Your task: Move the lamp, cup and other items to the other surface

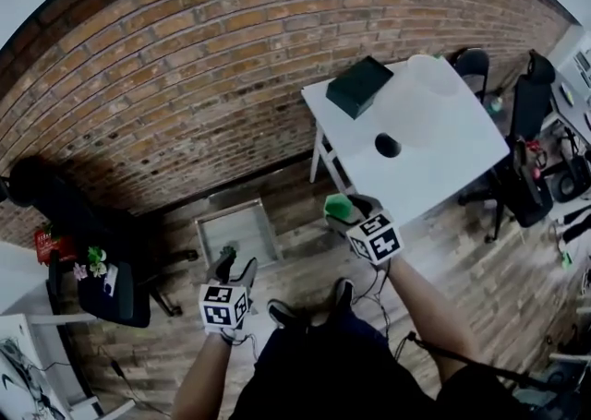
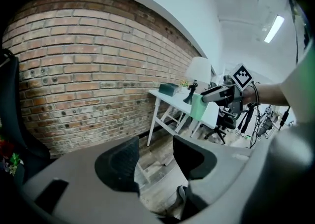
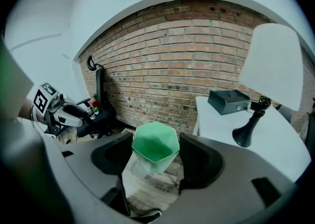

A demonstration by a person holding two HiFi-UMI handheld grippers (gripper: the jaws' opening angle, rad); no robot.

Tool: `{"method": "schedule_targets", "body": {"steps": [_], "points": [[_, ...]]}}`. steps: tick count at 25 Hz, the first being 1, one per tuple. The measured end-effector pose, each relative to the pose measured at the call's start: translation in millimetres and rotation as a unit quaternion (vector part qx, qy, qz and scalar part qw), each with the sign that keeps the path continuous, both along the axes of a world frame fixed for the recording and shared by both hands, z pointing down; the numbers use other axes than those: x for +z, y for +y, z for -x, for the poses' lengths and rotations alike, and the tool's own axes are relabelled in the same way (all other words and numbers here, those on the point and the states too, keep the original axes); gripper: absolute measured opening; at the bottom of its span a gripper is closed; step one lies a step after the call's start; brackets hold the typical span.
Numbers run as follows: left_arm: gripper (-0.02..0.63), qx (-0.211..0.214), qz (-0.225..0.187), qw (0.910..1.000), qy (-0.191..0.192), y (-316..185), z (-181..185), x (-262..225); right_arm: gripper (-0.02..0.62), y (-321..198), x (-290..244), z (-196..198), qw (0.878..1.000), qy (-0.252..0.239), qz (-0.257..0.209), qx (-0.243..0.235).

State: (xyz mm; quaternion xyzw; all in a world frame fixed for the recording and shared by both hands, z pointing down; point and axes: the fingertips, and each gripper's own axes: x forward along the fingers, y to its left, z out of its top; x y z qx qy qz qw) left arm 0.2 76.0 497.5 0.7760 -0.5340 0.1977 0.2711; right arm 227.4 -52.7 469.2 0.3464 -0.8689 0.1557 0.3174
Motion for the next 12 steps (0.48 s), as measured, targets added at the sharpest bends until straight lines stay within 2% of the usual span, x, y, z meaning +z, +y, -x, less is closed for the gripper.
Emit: {"method": "schedule_targets", "body": {"steps": [6,12], "points": [[0.213,0.014,0.005,0.9999,0.003,-11.2,-68.9,-0.7,0.302,-24.0,-4.1,-78.6,1.000,0.001,-0.004,0.025],[0.212,0.009,0.011,0.9999,-0.005,-22.8,-107.3,1.3,0.301,-49.1,3.4,-156.7,0.998,0.007,0.000,0.055]]}}
